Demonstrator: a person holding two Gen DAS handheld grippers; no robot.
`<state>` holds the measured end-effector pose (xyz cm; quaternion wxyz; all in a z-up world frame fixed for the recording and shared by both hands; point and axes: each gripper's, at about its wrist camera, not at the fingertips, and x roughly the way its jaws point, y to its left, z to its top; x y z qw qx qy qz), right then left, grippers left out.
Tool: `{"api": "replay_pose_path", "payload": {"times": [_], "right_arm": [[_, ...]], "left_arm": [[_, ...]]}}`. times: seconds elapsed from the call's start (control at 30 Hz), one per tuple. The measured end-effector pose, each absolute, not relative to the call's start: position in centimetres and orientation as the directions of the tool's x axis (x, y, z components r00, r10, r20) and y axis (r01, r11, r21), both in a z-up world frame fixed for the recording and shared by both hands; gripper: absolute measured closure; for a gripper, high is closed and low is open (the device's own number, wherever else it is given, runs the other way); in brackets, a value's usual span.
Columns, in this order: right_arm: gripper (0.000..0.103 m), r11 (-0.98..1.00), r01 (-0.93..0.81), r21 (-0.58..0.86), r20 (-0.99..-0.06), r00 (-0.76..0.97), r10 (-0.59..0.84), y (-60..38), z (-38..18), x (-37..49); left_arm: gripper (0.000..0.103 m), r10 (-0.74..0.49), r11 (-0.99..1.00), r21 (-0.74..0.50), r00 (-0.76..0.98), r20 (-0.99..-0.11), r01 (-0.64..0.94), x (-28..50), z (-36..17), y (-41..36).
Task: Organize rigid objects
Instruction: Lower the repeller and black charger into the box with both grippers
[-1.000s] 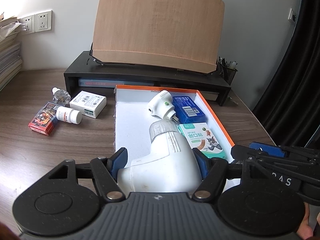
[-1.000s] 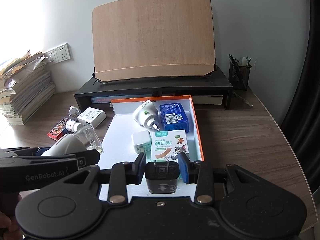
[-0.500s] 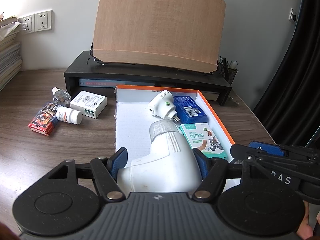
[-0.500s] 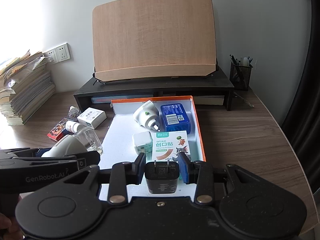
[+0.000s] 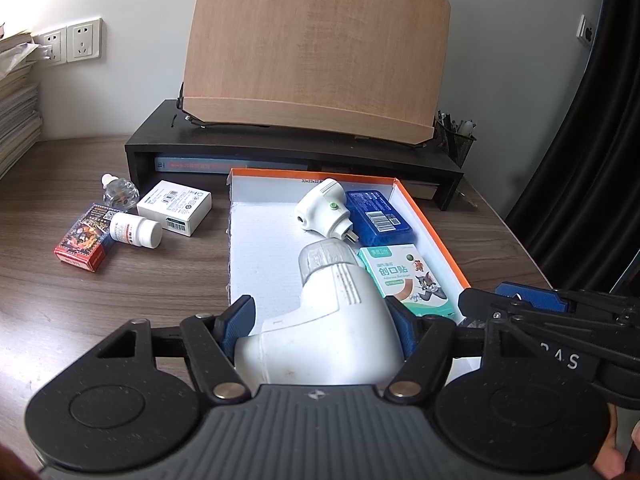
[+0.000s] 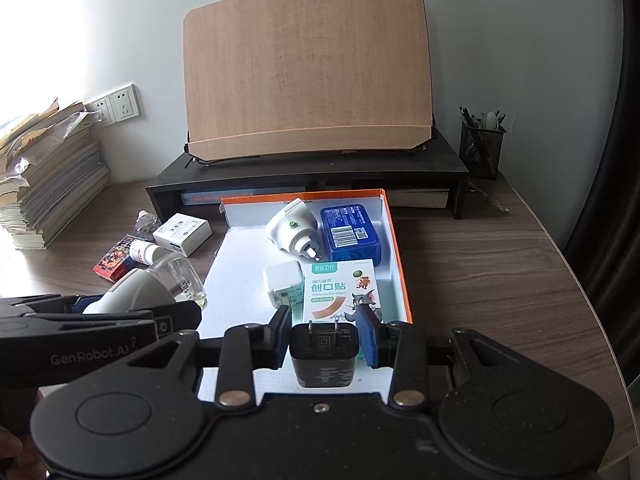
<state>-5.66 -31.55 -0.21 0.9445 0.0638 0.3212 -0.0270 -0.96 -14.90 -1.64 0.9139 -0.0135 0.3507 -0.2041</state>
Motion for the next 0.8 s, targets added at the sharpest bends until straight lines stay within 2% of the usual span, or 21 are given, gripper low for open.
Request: {"api": "replay_pose_path", "payload": {"times": [0.8], "right_arm": [[0.059, 0.990, 0.093, 0.102, -0.616, 0.788, -0.011, -31.72, -0.61, -5.37]], "left_arm": [[0.032, -0.380, 0.916, -0.157, 0.669, -0.639, 0.370, -0.79, -1.70, -15.25]]}}
